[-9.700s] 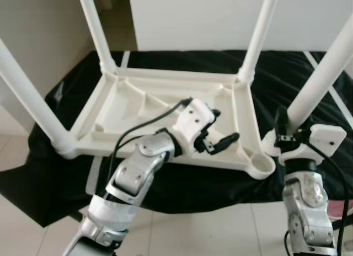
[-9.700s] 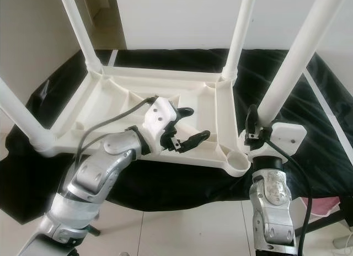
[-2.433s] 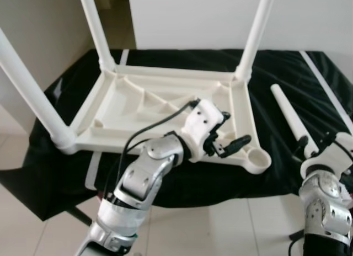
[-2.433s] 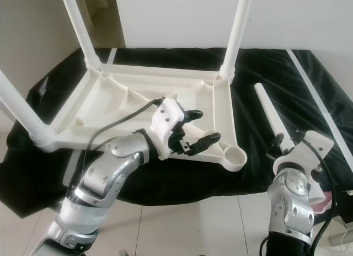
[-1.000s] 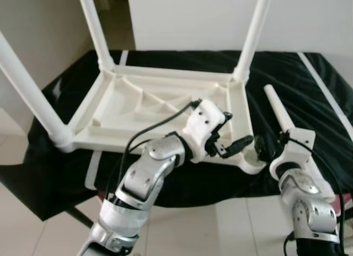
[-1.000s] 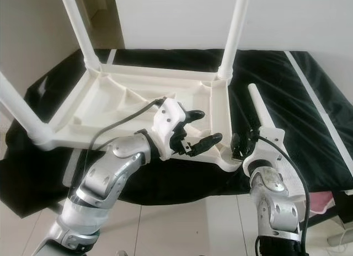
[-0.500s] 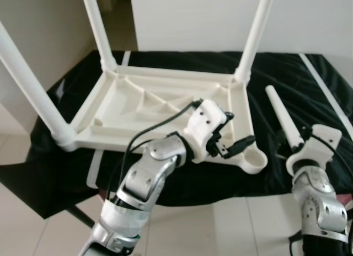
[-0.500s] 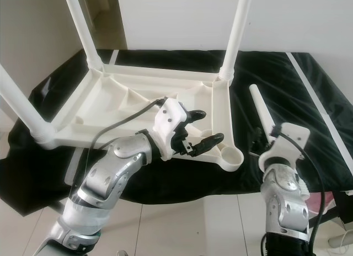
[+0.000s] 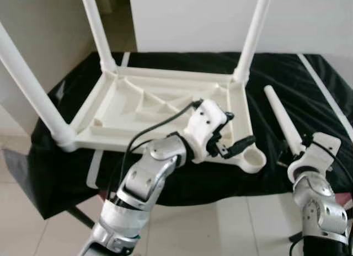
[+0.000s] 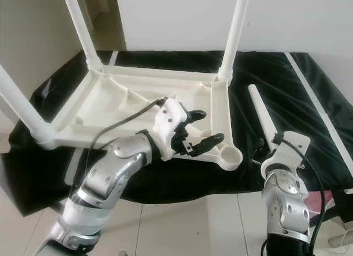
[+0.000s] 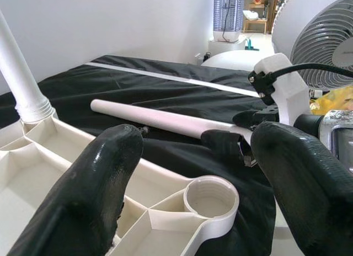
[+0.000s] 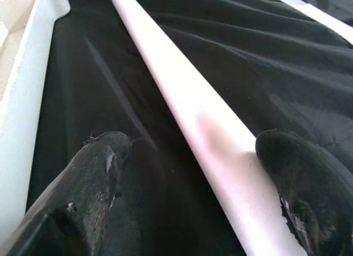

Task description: Building children table

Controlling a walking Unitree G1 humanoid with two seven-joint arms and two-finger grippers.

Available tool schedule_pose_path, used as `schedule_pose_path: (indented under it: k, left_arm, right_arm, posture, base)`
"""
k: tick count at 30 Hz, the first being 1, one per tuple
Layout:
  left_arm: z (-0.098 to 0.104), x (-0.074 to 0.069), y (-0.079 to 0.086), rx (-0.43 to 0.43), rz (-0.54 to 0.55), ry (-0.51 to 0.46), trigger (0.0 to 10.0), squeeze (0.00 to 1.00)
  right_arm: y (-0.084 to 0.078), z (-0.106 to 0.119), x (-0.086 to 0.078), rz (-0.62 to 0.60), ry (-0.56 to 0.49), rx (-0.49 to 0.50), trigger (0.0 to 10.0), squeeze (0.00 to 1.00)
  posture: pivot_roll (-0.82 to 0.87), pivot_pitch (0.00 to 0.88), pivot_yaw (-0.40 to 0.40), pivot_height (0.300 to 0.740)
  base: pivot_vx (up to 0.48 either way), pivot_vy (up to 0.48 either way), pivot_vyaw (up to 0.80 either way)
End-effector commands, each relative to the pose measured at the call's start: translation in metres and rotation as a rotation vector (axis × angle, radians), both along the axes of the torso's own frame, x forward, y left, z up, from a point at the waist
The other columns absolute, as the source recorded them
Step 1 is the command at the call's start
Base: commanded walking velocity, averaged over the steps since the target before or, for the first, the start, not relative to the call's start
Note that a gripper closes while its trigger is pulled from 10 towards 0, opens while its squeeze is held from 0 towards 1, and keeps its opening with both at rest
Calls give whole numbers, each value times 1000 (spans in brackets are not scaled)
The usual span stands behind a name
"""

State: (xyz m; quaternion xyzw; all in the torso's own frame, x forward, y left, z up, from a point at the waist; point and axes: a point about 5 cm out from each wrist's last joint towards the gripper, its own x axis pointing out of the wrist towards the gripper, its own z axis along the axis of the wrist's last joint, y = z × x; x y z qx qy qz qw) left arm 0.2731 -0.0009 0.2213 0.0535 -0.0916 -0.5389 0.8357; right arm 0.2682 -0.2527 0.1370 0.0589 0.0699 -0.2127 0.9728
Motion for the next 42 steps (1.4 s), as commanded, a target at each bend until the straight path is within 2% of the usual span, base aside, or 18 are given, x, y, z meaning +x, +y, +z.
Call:
schedule_pose_path:
  k: [1,6,13,17,23,25,31,33,38,39,42]
  left_arm:
    - [2,-2,-1,-3,-4,-11,10000,0]
    - [2,-3,-1,-4,-2,-10,10000,0]
    - [2,-3,-1,-6,0,-9,10000,0]
    - [3,-3,0,-7,2,-9,10000,0]
    - [3,-3,0,-9,6,-7,10000,0]
    - [3,-2,0,-11,7,-8,10000,0]
    - [4,-2,0,-14,9,-7,10000,0]
    - [4,-2,0,-15,9,-5,10000,0]
    - [5,-2,0,-16,8,-5,10000,0]
    - [5,-1,0,-18,7,-4,10000,0]
    - [5,-1,0,-17,5,-5,10000,0]
  right_arm:
    - [2,-13,-3,14,61,28,10000,0]
    - [22,-24,-2,149,138,12,10000,0]
    - [33,-26,-3,244,158,-40,10000,0]
    - [38,-18,-1,296,112,-146,10000,0]
    - [41,-4,-1,315,25,-222,10000,0]
    - [40,3,-1,299,-15,-268,10000,0]
    - [30,15,-5,212,-89,-319,10000,0]
    - [20,20,-9,117,-112,-350,10000,0]
    - [4,19,-17,-4,-97,-373,10000,0]
    - [-5,16,-29,-97,-83,-392,10000,0]
    - [-8,14,-37,-153,-76,-409,10000,0]
  posture:
    - [-77,25,0,740]
    - [-75,30,-1,740]
    - [-75,35,-2,740]
    - [-75,38,-3,740]
    - [-76,44,-5,740]
    - [-75,47,-6,740]
    - [-76,51,-5,740]
    - [-80,58,-5,740]
    - [-82,62,-4,740]
    - [-88,65,-4,740]
    - [-89,66,-4,740]
  base:
    - [0,0,0]
    - [0,0,0]
    - [0,0,0]
    - [0,0,0]
    - [0,0,0]
    - [0,0,0]
    - [0,0,0]
    - [0,0,0]
    - [0,0,0]
    - [0,0,0]
    - [0,0,0]
